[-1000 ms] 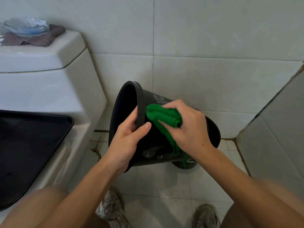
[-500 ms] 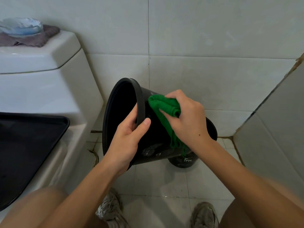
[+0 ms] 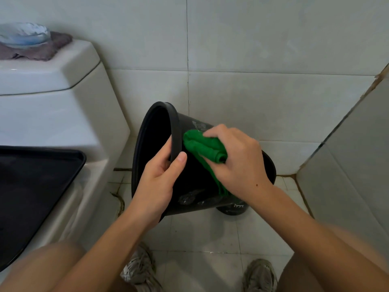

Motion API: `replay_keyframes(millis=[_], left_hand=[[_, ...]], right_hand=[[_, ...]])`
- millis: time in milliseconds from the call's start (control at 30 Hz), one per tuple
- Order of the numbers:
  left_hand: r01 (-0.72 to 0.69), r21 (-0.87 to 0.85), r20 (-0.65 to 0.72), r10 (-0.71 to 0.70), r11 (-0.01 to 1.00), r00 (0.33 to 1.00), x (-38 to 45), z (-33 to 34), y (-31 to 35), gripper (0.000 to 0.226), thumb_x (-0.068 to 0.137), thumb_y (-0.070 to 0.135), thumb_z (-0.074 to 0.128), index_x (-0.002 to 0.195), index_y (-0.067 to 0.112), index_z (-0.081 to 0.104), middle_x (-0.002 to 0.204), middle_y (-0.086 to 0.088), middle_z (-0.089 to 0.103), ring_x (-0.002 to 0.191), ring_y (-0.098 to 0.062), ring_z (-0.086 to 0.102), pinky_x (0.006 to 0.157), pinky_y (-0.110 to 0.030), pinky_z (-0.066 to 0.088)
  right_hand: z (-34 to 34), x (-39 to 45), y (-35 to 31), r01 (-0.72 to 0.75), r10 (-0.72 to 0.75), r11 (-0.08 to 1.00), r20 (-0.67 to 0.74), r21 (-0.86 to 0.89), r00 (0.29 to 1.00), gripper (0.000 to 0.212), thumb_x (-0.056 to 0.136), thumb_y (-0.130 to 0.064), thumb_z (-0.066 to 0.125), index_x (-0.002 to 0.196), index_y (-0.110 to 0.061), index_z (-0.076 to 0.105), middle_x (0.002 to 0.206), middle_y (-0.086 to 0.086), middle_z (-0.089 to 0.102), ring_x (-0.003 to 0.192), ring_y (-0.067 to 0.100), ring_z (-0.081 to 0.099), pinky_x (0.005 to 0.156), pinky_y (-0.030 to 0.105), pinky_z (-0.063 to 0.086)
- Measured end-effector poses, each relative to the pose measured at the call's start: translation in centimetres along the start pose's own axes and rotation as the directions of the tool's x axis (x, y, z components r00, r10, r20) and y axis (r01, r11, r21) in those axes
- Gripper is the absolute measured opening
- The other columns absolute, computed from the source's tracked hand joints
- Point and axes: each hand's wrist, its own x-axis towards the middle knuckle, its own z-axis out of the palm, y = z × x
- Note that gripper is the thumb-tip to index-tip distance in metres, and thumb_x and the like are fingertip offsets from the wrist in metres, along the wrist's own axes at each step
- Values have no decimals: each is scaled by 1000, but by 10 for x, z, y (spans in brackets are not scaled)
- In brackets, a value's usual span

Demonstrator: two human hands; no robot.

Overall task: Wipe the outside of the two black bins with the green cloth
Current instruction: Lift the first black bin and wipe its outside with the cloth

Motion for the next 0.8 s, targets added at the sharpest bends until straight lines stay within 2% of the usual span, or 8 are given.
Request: replay_keyframes(millis=[67,233,400,467,533,633,733,800], left_hand=[[3,-4,-7,-3,1000,1000,1,-1,1,47,96,21,45,143,17,46,135,-6,60,128,-24,54,111,-52,38],[5,21,30,-5,1000,1000,1,1,0,49,97,21,45,146,23,41,140,-1,56,130,-21,52,110,-50,39],[-15,-46,-33,14,999,999,0,-3,3,45,96,19,45,141,17,49,132,-6,63,124,-25,57,108,-48,42],[4,-53,-43,-6,999,999,0,-1,4,41,98,18,46,138,18,51,128,-6,65,121,-24,60,103,-42,46],[30,-78,-69,-36,997,997,0,0,5,36,102,14,44,137,19,53,123,-5,68,117,-23,63,96,-36,51],[57,-115,-88,-68,992,994,1,-3,9,37,102,12,40,135,19,54,119,-5,70,111,-22,66,89,-31,55],[44,-115,-91,-55,992,994,3,-5,15,36,102,14,39,135,21,54,121,-2,69,112,-19,66,89,-30,55],[29,-134,-106,-44,991,993,4,-6,19,36,102,15,40,133,22,56,121,-1,70,113,-19,65,91,-32,55]], right_hand=[[-1,-8,-5,52,-53,998,15,41,998,26,79,-24,74,100,-11,67,87,2,70,80,21,64,64,39,52],[5,11,7,-142,143,985,-2,94,990,24,84,-27,69,101,-13,61,81,5,66,74,26,63,63,46,51],[7,-12,-11,134,-132,990,-45,50,990,32,72,-7,80,103,-4,69,97,5,72,86,26,65,69,41,53],[6,-11,-5,147,-147,987,-4,63,989,34,74,-7,80,105,-5,69,99,5,72,88,26,66,71,42,54],[0,-7,3,45,-46,996,7,71,999,33,75,-10,78,106,-8,67,94,6,71,84,26,66,69,43,54],[-17,-6,13,-101,110,988,-75,116,991,25,80,-16,75,102,-10,65,82,3,68,73,20,65,63,40,53],[-35,-4,19,-176,195,975,-152,134,969,21,81,-17,74,99,-10,66,77,-6,63,72,11,61,62,30,49],[-41,-4,23,-221,234,970,-153,102,960,22,81,-18,75,99,-12,66,77,-7,63,72,11,62,63,33,51]])
